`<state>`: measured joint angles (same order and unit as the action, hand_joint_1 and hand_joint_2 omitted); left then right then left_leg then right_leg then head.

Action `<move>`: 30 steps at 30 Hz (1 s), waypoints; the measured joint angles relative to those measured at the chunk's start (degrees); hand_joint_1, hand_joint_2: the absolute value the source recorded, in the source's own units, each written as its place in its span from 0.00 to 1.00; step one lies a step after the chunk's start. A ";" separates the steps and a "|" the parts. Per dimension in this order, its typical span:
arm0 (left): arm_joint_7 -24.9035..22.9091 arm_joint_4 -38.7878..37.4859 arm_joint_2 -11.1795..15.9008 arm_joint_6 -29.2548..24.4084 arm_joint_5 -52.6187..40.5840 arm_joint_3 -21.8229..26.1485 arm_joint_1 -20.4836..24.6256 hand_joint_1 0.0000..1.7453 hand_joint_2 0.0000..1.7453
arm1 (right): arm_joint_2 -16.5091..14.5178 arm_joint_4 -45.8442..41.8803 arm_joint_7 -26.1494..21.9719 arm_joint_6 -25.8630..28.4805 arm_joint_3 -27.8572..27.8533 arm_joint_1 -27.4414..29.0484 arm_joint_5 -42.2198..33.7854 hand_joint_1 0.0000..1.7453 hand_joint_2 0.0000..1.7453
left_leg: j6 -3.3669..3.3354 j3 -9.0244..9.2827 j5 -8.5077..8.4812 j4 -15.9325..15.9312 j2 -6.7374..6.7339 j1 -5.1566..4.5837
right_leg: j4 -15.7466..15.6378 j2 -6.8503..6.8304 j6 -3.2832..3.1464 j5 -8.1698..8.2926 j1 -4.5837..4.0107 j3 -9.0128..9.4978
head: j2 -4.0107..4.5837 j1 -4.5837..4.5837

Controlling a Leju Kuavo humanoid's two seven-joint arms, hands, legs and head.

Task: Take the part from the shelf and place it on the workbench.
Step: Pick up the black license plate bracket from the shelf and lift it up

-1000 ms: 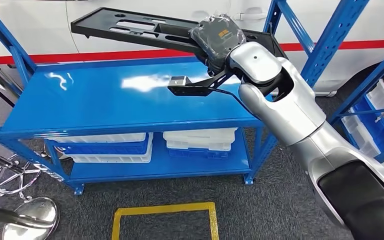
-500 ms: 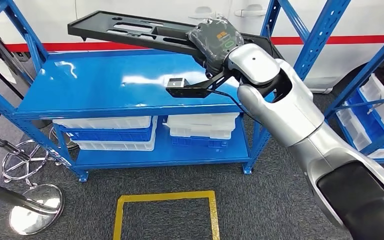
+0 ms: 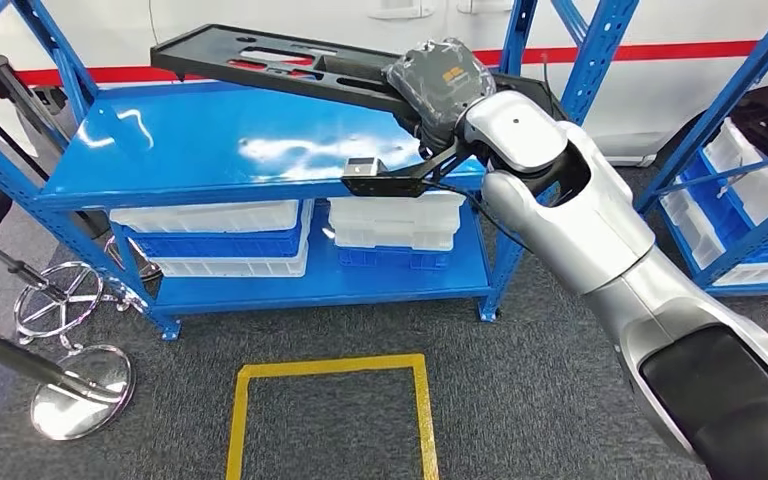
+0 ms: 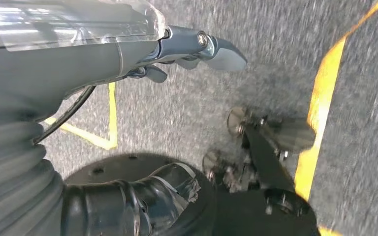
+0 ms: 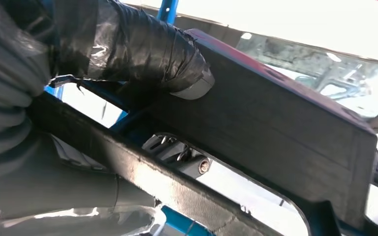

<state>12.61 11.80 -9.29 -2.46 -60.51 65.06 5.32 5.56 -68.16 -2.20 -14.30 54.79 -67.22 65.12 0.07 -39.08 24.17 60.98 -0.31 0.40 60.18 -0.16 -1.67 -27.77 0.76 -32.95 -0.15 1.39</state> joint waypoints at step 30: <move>-0.39 0.00 -0.09 -0.56 -0.21 1.15 0.05 0.00 1.00 | 0.20 -0.10 -0.38 0.38 0.42 0.37 -1.80 1.00 1.00 | 0.30 4.91 1.70 -2.20 0.00 0.70 | 0.39 0.18 1.32 1.95 0.48 -2.72 | 0.00 0.00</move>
<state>12.22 11.80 -9.39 -3.02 -60.72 66.20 5.37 5.76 -68.26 -2.58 -13.92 55.21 -66.85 63.33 0.36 -34.17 25.87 58.78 -0.31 1.10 60.57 0.02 -0.36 -25.82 1.24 -35.67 -0.15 1.39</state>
